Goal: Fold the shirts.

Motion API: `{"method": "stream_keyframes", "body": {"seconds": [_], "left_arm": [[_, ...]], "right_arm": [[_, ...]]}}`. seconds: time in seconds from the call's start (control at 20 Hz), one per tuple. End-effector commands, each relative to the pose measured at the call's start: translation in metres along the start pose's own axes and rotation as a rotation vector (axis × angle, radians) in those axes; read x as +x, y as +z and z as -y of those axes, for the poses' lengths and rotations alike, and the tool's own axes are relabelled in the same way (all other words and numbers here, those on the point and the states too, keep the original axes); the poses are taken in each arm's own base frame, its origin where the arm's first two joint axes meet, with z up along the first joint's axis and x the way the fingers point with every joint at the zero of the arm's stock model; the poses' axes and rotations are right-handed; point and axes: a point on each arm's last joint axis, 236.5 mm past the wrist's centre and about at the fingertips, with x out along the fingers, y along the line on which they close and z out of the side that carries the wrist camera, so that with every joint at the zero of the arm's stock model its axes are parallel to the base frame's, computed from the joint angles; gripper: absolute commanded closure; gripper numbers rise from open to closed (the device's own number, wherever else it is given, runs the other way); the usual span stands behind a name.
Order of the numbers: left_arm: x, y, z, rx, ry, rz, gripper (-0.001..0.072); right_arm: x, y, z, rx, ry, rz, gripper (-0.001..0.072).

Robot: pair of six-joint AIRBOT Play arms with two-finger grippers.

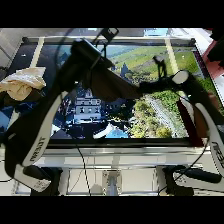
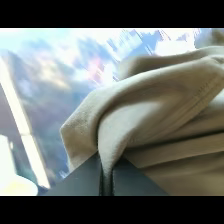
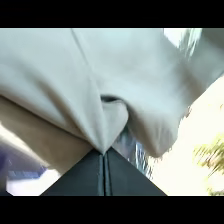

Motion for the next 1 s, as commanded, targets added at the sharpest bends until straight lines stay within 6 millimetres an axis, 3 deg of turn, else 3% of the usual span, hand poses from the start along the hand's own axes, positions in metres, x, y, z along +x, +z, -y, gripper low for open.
{"method": "stream_keyframes", "body": {"seconds": [0.0,0.1,0.25,0.3,0.4,0.5,0.6,0.75,0.95], "left_arm": [[-0.087,0.019,-0.052,-0.083,0.034,0.175,0.0693],[-0.142,0.024,-0.065,-0.129,0.003,0.280,0.0692],[-0.208,0.023,-0.059,-0.214,-0.163,0.406,0.0693],[-0.220,0.019,-0.052,-0.224,-0.221,0.411,0.0693],[-0.221,0.003,-0.021,-0.211,-0.345,0.341,0.0693],[-0.191,-0.021,0.011,-0.163,-0.392,0.203,0.0693],[-0.147,-0.048,0.044,-0.109,-0.405,0.076,0.0693],[-0.072,-0.092,0.089,-0.074,-0.374,-0.076,0.0693],[0.022,-0.150,0.111,-0.130,-0.219,-0.210,0.0693]], "right_arm": [[-0.123,0.060,-0.043,-0.163,-0.047,0.255,0.0685],[-0.205,0.086,-0.085,-0.253,-0.049,0.454,0.0685],[-0.303,0.107,-0.119,-0.342,-0.113,0.702,0.0685],[-0.322,0.112,-0.123,-0.349,-0.136,0.753,0.0686],[-0.330,0.117,-0.124,-0.344,-0.145,0.780,0.0686],[-0.309,0.120,-0.114,-0.320,-0.140,0.726,0.0686],[-0.268,0.124,-0.094,-0.272,-0.135,0.628,0.0686],[-0.180,0.123,-0.053,-0.188,-0.117,0.448,0.0685],[-0.035,0.082,0.010,-0.042,-0.101,0.195,0.0685]]}}
